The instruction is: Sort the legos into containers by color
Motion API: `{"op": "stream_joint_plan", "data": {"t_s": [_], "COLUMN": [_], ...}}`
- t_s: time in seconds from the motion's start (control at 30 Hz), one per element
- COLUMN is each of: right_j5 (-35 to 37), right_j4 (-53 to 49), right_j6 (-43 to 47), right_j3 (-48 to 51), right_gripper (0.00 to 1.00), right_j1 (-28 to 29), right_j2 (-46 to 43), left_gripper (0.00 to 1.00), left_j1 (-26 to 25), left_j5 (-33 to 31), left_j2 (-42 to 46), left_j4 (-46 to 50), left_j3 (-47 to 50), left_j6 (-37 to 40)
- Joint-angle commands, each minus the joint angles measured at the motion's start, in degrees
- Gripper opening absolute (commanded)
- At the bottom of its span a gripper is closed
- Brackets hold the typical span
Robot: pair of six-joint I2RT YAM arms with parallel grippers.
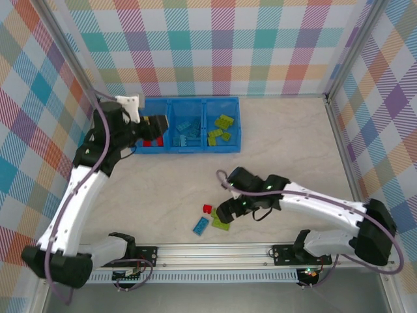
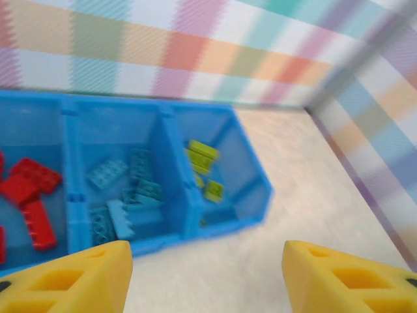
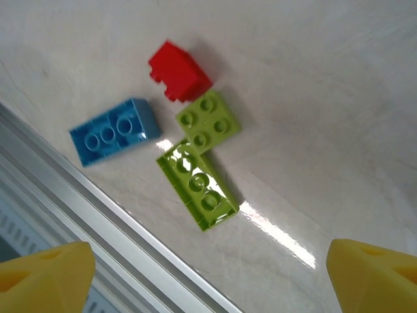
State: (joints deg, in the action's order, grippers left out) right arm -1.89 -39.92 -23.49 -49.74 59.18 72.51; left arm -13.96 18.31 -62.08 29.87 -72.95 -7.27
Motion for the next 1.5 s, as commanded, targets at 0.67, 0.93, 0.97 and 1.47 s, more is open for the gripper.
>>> {"op": "stream_joint_plan", "data": {"t_s": [0.67, 0.93, 0.97, 1.47], "right_j5": [4.6, 7.6, 7.9, 4.9], "right_j4": [8.8, 9.5, 9.8, 19.0], "right_j6": [-0.7, -3.5, -3.6, 2.1], "right_j3": [2.0, 3.4, 3.7, -12.5], "right_gripper": [0.51, 0.31, 0.3, 0.29], "right_j1": [7.9, 7.9, 7.6, -23.2], "right_j2": [20.3, 17.1, 15.2, 8.0], "left_gripper": [0.88, 0.89, 0.89, 0.88], "left_j1": [-4.1, -6.4, -6.7, -8.3], "left_j5": [28.5, 27.3, 27.3, 25.9], "left_j2": [22.2, 23.0, 23.1, 20.6], "left_j4": [29.0, 30.9, 31.3, 18.9], "left_j3": [14.8, 16.6, 16.7, 17.7], "left_j6": [51.5, 56.0, 56.8, 39.8]}}
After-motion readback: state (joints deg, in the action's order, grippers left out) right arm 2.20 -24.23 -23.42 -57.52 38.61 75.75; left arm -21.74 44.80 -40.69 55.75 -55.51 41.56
